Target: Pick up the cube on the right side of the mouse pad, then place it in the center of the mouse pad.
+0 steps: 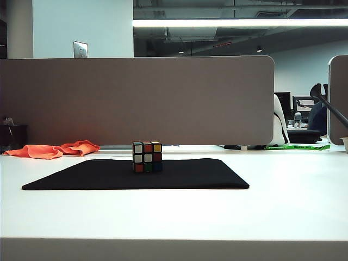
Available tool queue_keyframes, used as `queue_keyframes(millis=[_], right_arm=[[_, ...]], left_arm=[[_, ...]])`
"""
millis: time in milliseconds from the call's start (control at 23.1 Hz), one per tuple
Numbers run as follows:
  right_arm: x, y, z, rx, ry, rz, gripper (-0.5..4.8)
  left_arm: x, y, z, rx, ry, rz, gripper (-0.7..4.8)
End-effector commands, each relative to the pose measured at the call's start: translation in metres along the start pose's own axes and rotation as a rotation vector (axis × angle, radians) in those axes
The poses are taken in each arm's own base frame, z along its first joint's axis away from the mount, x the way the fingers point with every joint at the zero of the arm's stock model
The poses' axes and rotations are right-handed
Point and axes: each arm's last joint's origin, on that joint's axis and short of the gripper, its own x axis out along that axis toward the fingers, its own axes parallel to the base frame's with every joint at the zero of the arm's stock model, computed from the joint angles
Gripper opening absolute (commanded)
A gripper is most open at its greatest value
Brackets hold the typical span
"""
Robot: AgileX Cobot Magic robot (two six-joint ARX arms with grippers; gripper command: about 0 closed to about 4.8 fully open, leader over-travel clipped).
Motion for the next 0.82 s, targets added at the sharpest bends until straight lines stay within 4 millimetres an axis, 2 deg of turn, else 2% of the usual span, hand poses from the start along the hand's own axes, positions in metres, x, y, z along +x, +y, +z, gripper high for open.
queue_keyframes(millis=[43, 216, 432, 692, 822], right_arm=[[0.001, 0.0, -0.003, 0.024, -0.004, 0.009, -0.06], [0.006, 0.0, -0.02, 0.023, -0.001, 0.052, -0.06], [0.007, 0.0, -0.026, 0.021, -0.003, 0.064, -0.06], [0.007, 0.0, -0.025, 0.01, -0.004, 0.061, -0.06], [0.007, 0.0, -0.026, 0.01, -0.003, 0.062, -0.06]], left_arm=[[0.0, 0.0, 0.002, 0.002, -0.009, -0.003, -0.06], [0.0, 0.0, 0.002, 0.002, -0.009, -0.003, -0.06], [0.0, 0.0, 0.002, 0.003, -0.013, 0.006, -0.06], [-0.001, 0.004, 0.007, 0.02, -0.078, 0.18, -0.06], [-0.002, 0.007, 0.01, 0.095, -0.109, 0.308, -0.06]])
